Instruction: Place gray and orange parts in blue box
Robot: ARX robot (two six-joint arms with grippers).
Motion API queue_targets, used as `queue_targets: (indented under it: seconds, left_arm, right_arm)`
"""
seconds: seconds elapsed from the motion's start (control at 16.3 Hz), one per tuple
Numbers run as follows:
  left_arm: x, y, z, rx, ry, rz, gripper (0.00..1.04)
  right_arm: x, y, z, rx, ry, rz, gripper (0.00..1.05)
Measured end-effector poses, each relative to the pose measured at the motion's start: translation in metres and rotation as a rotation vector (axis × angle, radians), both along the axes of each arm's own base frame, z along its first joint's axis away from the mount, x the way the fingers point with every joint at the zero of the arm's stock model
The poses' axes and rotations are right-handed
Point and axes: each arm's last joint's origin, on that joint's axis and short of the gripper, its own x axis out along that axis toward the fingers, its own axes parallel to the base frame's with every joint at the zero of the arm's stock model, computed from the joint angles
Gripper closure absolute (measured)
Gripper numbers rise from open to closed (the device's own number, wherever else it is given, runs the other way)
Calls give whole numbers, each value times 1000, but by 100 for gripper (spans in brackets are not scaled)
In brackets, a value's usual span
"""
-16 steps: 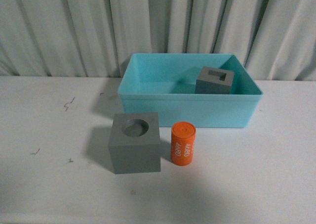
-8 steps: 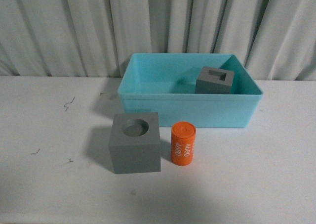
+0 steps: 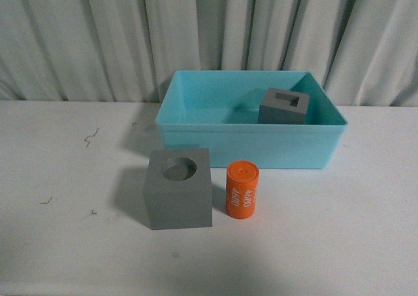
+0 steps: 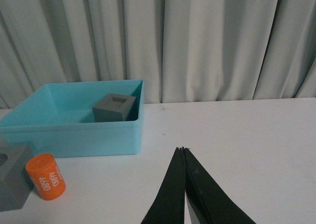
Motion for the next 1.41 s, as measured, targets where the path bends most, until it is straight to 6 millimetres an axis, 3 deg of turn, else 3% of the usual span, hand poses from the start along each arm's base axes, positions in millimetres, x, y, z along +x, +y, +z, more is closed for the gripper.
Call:
queue_targets:
  seconds: [0.49, 0.55, 0.98, 1.04, 1.1, 1.16, 1.28, 1.41]
  left_arm:
    - [0, 0, 0, 0, 0, 0, 7]
    - [0, 0, 0, 0, 0, 0, 7]
    - [0, 0, 0, 0, 0, 0, 7]
    - [0, 0, -1, -9, 20, 3, 7]
    - [2, -5, 2, -100, 334, 75, 7]
    - [17, -15, 14, -181, 515, 118, 7]
    - [65, -40, 38, -394, 518, 172, 7]
    - [109, -65, 40, -433, 557, 164, 7]
  right_arm:
    - [-14, 0, -4, -1, 10, 2, 103]
    - [-14, 0, -4, -1, 9, 2, 98]
    - [-14, 0, -4, -1, 9, 2, 5]
    - [-14, 0, -4, -1, 9, 2, 7]
    - [-14, 0, -4, -1, 9, 1, 7]
    - [-14, 0, -4, -1, 9, 4, 6]
    - [-14, 0, -4, -1, 10, 3, 6]
    - [-14, 0, -4, -1, 9, 3, 6]
